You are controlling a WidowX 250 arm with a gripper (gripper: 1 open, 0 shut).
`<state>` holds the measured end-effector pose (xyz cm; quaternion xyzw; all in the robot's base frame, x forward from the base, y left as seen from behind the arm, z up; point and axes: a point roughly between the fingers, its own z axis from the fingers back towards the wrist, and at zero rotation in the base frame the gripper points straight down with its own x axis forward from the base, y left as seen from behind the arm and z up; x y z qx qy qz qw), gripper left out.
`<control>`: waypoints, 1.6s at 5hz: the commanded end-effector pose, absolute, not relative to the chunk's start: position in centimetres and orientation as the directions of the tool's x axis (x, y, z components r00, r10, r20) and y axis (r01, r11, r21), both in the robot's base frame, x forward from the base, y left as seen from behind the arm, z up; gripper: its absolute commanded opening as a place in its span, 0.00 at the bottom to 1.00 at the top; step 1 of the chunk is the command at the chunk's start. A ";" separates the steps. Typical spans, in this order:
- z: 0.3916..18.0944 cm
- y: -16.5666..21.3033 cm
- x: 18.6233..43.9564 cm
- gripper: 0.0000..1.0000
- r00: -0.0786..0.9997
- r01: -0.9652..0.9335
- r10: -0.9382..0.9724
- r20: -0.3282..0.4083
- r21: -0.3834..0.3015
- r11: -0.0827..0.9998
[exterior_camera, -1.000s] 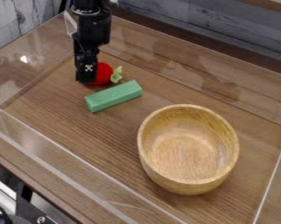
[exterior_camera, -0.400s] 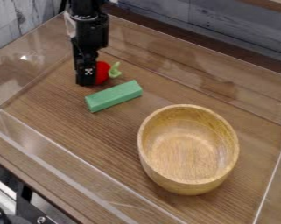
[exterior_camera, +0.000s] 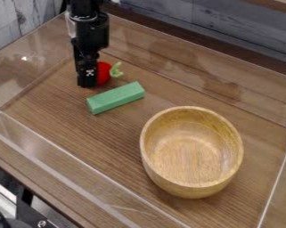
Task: Move the red object to the right side of the table
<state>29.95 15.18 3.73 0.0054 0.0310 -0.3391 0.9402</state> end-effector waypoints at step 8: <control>10.9 9.8 34.7 0.00 0.760 0.639 -0.647 0.054 0.114 0.760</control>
